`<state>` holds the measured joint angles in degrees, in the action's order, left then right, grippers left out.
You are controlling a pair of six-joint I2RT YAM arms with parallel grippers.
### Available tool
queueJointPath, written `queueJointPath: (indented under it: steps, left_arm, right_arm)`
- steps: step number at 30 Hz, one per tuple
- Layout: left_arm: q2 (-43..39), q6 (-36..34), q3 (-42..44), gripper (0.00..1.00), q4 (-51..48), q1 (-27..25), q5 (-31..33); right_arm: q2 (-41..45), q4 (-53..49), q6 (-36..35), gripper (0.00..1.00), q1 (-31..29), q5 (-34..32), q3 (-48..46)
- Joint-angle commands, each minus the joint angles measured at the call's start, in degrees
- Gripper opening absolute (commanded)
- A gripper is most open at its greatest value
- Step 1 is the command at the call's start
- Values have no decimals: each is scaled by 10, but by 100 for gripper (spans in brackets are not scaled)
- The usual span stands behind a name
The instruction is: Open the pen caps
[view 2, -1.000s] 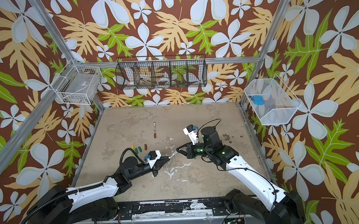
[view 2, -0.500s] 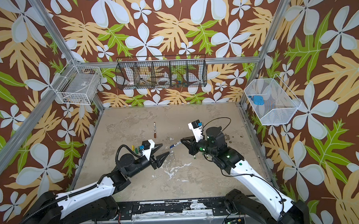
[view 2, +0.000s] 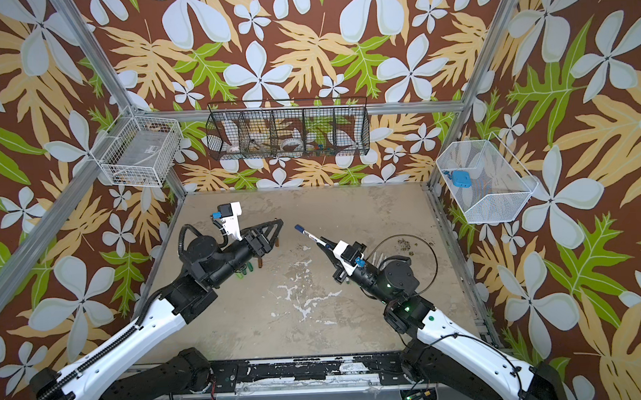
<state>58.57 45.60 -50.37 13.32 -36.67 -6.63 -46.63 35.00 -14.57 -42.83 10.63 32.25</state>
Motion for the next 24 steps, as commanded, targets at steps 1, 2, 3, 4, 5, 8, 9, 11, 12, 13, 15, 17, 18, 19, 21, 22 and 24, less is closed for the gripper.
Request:
queueJointPath:
  steps: [1,2,3,4,5,8,9,11,12,13,15,17,18,19,21,22,24]
  left_arm:
    - [14,63,-22,64,-5,11,-109]
    - [16,72,-24,63,5,11,-120]
    - [16,81,-25,63,12,11,-126]
    - [16,93,-25,63,19,11,-133]
    - [17,107,-24,62,25,11,-141]
    - [29,146,-25,62,48,11,-180]
    - [32,160,-22,62,60,11,-194]
    - [39,191,-15,62,95,11,-217]
    - [42,205,-13,62,104,11,-224]
    - [45,216,-10,62,117,11,-232]
    - [50,234,-5,62,138,11,-240]
    - [53,246,-2,62,154,11,-246]
    - [53,253,2,62,168,11,-247]
    - [51,260,7,61,179,11,-247]
    - [54,272,11,60,196,11,-247]
    - [57,277,11,59,204,11,-251]
    - [62,286,12,57,216,11,-255]
  right_arm:
    - [2,75,-88,0,-3,2,-3]
    - [2,76,-98,0,-3,6,-3]
    - [3,77,-105,0,-3,8,-4]
    - [4,79,-111,0,-3,8,-5]
    - [7,83,-116,0,-3,9,-7]
    - [14,102,-134,0,-3,19,-18]
    - [14,106,-135,0,-3,21,-20]
    - [14,107,-133,0,-3,26,-19]
    - [13,107,-132,0,-3,30,-20]
    - [12,109,-129,0,-3,34,-19]
    - [10,115,-124,0,-4,42,-22]
    - [8,119,-122,0,-7,46,-23]
    - [7,119,-121,0,-9,47,-22]
    - [4,119,-122,0,-11,48,-22]
    - [0,121,-122,0,-15,50,-24]
    - [-1,124,-122,0,-18,50,-25]
    - [-4,132,-122,0,-22,50,-28]
